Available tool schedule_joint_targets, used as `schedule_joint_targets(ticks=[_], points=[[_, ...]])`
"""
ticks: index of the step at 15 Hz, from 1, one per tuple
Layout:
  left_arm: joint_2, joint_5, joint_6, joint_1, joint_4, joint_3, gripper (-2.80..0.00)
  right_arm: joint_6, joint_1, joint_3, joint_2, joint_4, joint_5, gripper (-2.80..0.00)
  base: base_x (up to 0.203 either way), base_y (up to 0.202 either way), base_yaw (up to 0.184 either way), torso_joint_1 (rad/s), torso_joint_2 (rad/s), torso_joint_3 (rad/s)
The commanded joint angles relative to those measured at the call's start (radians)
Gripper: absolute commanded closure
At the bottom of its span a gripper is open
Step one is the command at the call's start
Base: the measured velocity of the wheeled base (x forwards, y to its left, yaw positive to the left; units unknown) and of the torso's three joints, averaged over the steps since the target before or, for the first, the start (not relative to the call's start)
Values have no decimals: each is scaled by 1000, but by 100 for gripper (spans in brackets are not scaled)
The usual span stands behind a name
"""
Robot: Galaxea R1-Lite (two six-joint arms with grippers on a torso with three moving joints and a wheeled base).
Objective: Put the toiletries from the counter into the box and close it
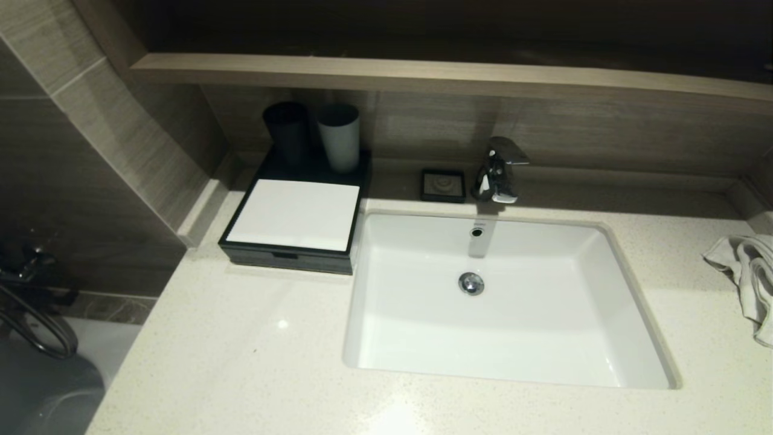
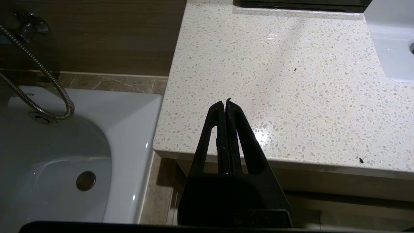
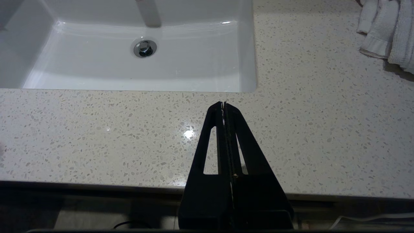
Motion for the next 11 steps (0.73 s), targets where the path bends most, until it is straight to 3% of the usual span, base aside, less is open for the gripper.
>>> schedule_joint_targets(ticks=[1, 11], points=[[0, 0, 0, 0, 0, 2, 0, 1, 0, 0, 1, 0, 0, 0, 0, 0, 0, 0, 0, 0], [2, 0, 0, 0, 1, 2, 0, 2, 0, 0, 2, 0, 0, 0, 0, 0, 0, 0, 0, 0]])
